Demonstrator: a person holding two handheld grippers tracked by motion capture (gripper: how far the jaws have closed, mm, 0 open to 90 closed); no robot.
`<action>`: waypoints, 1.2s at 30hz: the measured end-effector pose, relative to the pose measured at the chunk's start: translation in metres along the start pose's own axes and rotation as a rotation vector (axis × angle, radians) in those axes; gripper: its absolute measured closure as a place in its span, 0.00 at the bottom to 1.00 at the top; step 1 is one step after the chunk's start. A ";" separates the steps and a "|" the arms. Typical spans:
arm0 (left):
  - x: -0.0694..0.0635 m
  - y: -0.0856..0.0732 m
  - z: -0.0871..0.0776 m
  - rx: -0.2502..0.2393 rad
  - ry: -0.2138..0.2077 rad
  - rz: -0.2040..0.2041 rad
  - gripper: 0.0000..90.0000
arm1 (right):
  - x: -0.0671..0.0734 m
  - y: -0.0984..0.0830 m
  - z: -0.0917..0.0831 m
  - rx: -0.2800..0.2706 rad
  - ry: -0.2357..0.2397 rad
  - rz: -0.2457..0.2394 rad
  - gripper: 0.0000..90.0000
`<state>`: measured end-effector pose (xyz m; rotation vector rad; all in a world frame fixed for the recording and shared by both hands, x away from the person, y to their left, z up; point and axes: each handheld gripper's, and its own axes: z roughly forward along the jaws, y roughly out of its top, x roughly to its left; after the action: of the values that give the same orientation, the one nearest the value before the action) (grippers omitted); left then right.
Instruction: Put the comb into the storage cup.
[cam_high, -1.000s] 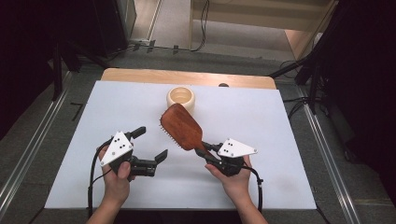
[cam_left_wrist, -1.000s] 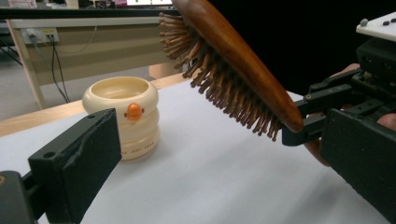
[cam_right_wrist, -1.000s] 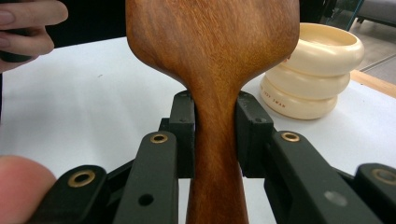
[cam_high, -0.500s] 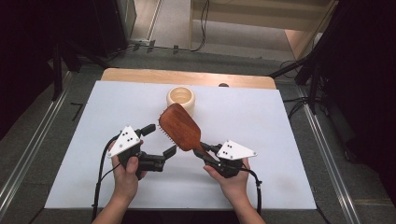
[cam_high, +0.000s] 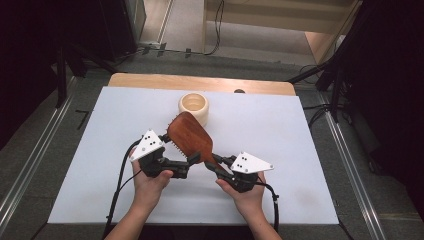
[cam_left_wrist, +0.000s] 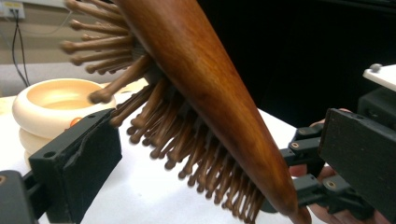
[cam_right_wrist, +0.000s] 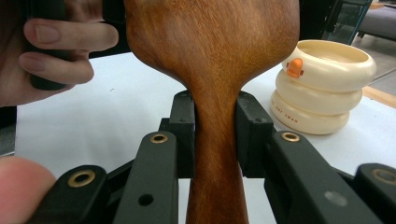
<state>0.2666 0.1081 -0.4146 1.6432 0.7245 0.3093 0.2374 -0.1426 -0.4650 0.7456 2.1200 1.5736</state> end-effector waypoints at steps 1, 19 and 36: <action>-0.001 0.000 0.001 0.000 0.004 -0.004 0.02 | 0.000 0.000 0.000 -0.001 -0.001 -0.002 0.77; 0.004 0.003 0.009 -0.006 0.029 -0.124 0.34 | 0.012 0.001 0.005 -0.012 0.007 -0.011 0.77; 0.007 0.005 0.013 0.036 -0.108 -0.143 0.59 | 0.008 -0.003 0.012 0.010 0.027 0.047 0.75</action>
<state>0.2806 0.1019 -0.4135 1.6195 0.7648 0.1049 0.2379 -0.1298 -0.4711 0.7874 2.1457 1.6070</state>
